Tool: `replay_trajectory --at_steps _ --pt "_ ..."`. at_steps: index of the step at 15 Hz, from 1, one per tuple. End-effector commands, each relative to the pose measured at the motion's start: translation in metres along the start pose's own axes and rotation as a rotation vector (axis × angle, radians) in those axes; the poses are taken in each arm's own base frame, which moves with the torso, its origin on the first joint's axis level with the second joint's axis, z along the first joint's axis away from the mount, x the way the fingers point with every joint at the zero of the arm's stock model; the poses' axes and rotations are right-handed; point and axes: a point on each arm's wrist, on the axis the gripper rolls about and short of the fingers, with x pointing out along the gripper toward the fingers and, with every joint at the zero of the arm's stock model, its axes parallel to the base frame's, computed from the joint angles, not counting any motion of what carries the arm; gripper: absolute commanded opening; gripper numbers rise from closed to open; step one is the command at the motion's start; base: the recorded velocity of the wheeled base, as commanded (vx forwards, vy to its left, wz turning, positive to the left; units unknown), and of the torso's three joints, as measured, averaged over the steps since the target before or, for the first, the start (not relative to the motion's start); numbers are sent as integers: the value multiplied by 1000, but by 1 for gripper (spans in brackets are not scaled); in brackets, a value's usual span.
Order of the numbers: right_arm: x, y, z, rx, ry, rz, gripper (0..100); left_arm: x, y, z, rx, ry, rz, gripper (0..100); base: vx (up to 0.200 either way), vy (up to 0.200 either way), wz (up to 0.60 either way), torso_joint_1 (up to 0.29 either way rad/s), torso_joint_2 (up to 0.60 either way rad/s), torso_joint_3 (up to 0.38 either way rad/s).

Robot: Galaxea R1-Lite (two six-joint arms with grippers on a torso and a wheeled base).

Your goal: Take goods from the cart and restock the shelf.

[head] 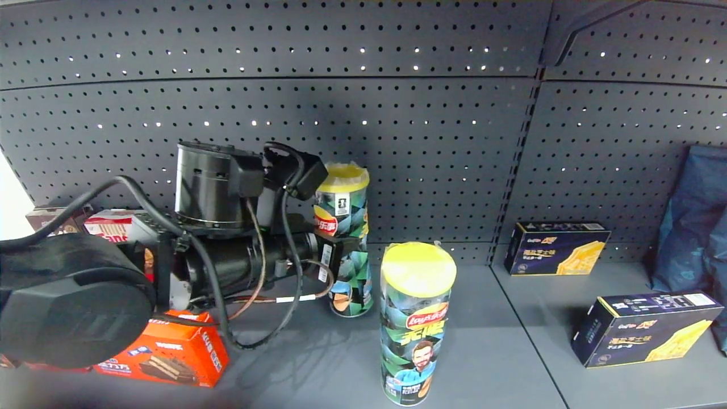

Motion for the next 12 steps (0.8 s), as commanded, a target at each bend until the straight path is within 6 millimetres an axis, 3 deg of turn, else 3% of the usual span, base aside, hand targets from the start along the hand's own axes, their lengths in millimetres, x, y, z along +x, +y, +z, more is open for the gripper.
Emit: replay_trajectory --at_steps 1,7,12 --pt "0 0 0 0 2 0 100 20 -8 -9 -11 28 5 0 0 0 0 0 0 0" --pt "0 0 0 0 2 0 100 53 -11 -22 9 60 174 0 0 0 0 0 0 0" --pt "0 0 0 0 2 0 100 68 -15 -18 8 25 164 0 0 0 0 0 0 0"
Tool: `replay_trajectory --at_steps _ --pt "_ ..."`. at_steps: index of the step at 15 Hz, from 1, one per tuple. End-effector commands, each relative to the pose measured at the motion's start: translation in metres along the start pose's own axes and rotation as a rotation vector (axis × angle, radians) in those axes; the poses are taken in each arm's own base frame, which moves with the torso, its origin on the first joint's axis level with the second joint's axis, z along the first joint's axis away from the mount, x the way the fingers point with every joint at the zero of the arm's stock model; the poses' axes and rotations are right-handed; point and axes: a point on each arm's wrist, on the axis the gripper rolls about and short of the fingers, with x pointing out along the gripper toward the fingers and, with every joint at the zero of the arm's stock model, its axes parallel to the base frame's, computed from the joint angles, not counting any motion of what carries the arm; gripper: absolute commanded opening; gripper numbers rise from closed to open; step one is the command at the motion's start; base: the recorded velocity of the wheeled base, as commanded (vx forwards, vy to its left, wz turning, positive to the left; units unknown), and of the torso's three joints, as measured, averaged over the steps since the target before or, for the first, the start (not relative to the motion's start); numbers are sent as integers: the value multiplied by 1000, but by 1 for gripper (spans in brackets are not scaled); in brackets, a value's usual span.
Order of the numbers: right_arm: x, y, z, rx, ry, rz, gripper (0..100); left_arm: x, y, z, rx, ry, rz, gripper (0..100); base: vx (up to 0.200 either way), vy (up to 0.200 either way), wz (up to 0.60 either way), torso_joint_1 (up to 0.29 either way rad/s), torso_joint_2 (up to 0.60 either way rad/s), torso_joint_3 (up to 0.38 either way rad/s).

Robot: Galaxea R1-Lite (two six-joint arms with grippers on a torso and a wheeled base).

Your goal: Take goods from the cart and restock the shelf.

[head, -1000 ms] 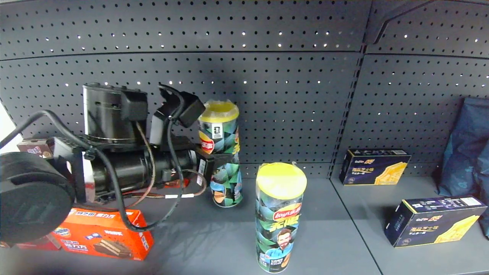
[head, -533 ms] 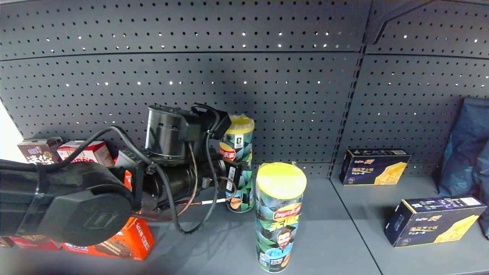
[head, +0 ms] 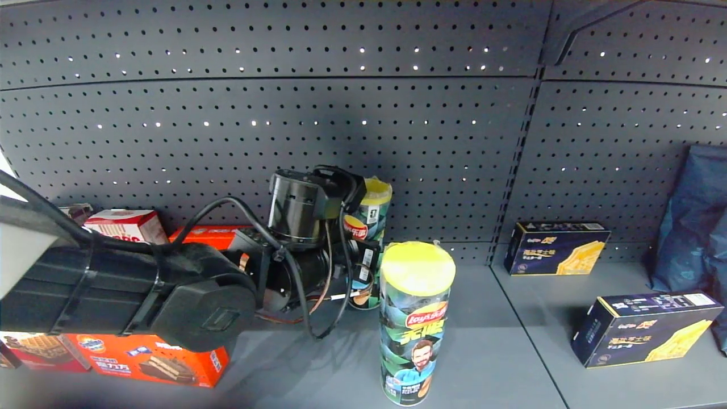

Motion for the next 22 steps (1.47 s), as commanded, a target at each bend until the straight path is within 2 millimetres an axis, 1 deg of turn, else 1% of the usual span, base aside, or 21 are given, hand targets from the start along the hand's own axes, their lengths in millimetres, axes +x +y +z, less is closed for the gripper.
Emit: replay_trajectory --at_steps 1,7,14,20,21,22 --pt "0 0 0 0 2 1 100 9 -2 -2 0 5 1 0 0 0 0 0 0 0" --pt "0 0 0 0 2 1 100 18 -3 -5 -2 -6 0 0 0 0 0 0 0 0" --pt "0 0 0 0 2 1 100 22 -4 -4 -6 -10 0 0 0 0 0 0 0 0" --pt "0 0 0 0 2 1 100 25 -5 -9 -5 0 1 0 0 0 0 0 0 0" --pt "0 0 0 0 2 0 100 25 -5 -10 -5 2 1 100 0 0 0 0 0 0" --pt "0 0 0 0 2 1 100 25 -7 -10 -4 1 -5 100 0 0 0 0 0 0"
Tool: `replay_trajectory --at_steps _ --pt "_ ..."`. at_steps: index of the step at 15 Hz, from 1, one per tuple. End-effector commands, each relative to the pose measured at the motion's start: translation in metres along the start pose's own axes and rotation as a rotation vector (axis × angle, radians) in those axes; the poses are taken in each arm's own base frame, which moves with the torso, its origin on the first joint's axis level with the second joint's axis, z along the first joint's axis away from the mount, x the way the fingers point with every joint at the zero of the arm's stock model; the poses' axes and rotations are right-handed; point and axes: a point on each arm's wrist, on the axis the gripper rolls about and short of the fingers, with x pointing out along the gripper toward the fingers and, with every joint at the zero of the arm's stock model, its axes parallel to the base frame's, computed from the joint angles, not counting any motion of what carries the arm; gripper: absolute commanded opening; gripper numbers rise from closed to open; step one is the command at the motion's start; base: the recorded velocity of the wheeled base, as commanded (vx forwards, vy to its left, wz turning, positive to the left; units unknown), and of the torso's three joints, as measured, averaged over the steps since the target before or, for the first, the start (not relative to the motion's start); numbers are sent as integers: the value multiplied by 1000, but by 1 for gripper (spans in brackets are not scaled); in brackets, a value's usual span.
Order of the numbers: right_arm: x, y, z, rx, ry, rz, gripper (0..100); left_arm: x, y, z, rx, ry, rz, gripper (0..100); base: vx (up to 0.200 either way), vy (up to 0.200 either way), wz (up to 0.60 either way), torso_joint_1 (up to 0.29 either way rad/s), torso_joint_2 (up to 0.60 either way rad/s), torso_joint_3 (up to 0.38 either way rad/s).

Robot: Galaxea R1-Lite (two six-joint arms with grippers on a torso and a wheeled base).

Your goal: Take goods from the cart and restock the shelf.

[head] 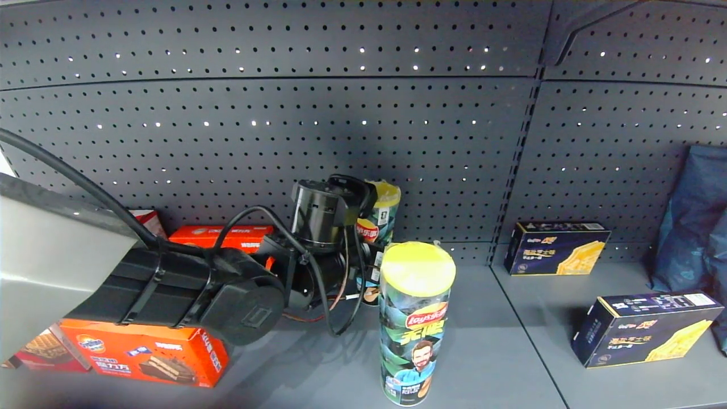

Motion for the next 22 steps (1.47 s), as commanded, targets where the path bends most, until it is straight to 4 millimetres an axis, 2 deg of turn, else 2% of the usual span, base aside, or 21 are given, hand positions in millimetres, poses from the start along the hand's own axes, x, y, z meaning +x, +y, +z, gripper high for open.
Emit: replay_trajectory --at_steps 1,4,7,8,11,15,17,20,22 --pt "0 0 0 0 1 1 100 -1 -2 0 2 0 -6 100 0 0 0 0 0 0" --pt "0 0 0 0 1 1 100 -8 -2 -3 5 9 -8 100 0 0 0 0 0 0" --pt "0 0 0 0 1 1 100 -35 5 -3 6 6 -7 100 0 0 0 0 0 0" --pt "0 0 0 0 1 0 100 -37 6 -3 5 6 -6 100 0 0 0 0 0 0" --pt "0 0 0 0 1 0 100 -71 21 -8 4 8 14 100 0 0 0 0 0 0" --pt "0 0 0 0 1 0 100 -97 39 -16 21 18 53 100 0 0 0 0 0 0" --pt "0 0 0 0 1 1 100 -99 40 -22 25 38 55 100 0 0 0 0 0 0" --pt "0 0 0 0 1 0 100 -97 40 -22 29 38 59 100 0 0 0 0 0 0" --pt "0 0 0 0 1 1 100 -83 39 -26 34 67 92 100 0 0 0 0 0 0"
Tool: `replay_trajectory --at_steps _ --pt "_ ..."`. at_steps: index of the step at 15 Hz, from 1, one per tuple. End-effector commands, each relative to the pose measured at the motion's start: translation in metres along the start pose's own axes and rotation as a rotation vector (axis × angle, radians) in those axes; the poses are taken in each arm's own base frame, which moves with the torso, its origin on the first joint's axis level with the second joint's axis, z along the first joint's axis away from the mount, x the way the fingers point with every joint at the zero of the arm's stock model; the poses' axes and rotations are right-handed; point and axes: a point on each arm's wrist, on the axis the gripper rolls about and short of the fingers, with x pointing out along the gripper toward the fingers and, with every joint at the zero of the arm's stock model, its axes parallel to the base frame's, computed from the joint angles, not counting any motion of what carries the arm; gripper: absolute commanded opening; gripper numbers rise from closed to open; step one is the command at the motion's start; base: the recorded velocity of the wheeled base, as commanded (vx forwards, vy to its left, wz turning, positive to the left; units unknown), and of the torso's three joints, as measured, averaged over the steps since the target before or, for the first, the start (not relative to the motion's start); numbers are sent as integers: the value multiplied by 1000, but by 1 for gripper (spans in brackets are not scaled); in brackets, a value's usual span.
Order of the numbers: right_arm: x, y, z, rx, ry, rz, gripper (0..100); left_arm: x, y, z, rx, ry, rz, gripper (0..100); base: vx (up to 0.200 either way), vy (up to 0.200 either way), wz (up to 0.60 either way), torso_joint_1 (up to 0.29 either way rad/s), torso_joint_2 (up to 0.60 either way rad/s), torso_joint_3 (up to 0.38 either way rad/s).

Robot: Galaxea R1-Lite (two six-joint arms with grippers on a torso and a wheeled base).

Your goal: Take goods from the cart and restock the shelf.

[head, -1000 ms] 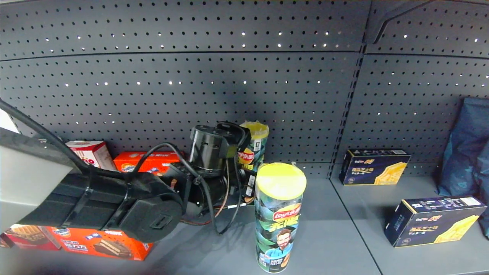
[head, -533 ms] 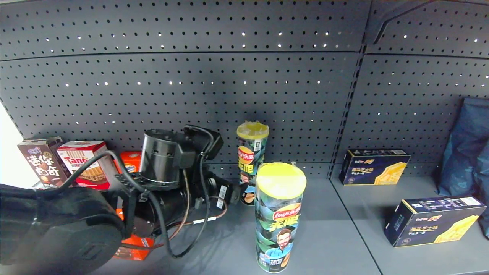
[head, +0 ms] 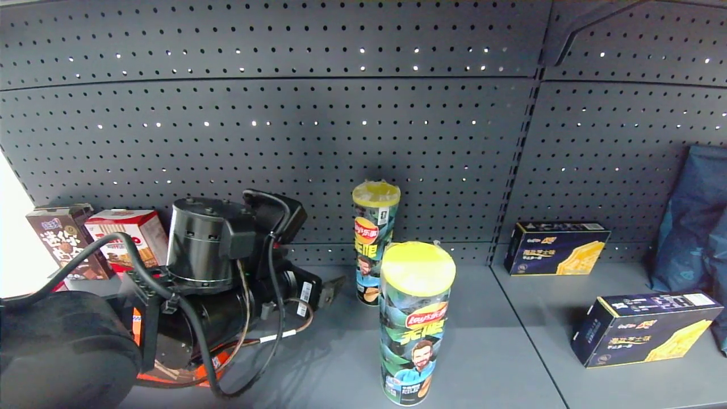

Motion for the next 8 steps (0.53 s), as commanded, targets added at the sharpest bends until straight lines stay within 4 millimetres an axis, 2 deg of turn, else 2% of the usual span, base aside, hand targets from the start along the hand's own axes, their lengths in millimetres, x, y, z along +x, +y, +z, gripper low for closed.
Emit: replay_trajectory --at_steps 1,4,8 --pt "0 0 0 0 2 1 100 13 -1 -3 3 27 17 100 0 0 0 0 0 0" --pt "0 0 0 0 2 0 100 43 5 -9 -3 72 70 100 0 0 0 0 0 0" --pt "0 0 0 0 2 0 100 65 9 -9 -10 83 94 100 0 0 0 0 0 0"
